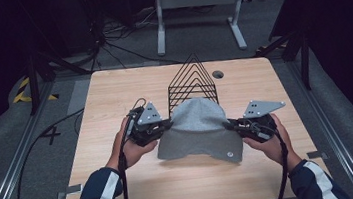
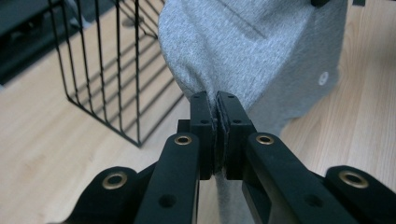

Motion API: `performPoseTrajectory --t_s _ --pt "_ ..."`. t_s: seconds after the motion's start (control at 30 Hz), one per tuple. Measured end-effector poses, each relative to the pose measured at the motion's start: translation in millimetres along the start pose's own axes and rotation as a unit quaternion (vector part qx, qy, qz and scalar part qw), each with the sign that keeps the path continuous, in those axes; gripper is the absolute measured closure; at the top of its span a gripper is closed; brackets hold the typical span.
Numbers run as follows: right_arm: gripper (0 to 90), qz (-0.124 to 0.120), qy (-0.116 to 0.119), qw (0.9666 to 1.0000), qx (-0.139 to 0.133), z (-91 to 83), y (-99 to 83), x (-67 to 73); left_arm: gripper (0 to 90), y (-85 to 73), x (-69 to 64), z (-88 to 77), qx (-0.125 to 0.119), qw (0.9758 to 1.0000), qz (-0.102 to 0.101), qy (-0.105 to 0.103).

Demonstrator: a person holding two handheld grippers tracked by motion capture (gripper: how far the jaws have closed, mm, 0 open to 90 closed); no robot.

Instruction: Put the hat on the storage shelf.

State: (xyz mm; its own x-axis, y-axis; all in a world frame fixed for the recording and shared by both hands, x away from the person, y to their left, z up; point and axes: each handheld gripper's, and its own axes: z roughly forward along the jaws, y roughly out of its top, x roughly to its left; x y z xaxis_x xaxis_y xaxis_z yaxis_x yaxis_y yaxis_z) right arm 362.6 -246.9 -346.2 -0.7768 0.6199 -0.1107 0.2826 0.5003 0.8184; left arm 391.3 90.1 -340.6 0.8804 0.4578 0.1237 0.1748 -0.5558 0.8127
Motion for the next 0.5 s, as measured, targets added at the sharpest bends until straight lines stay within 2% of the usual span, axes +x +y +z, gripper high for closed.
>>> performPoseTrajectory --t_s 0.1,0.17,0.3,0.5 --pt "84.2 -0.007 -0.01 0.9998 -0.014 -10.1 12.5 -3.0 86.3 13.9 0.1 -6.2 -0.007 0.9999 0.014 0.004" --pt "84.3 -0.011 -0.014 0.9996 -0.02 -15.8 21.5 -5.7 86.4 21.4 1.6 -9.0 -0.011 0.9998 0.016 0.007" --pt "84.2 -0.018 -0.025 0.9991 -0.03 -23.1 35.3 -12.3 86.4 36.1 10.0 -11.6 -0.009 0.9995 0.03 0.009" --pt "84.3 -0.014 -0.037 0.9982 -0.045 -28.2 55.4 -26.8 86.4 57.7 26.1 -15.9 -0.017 0.9991 0.033 0.018"
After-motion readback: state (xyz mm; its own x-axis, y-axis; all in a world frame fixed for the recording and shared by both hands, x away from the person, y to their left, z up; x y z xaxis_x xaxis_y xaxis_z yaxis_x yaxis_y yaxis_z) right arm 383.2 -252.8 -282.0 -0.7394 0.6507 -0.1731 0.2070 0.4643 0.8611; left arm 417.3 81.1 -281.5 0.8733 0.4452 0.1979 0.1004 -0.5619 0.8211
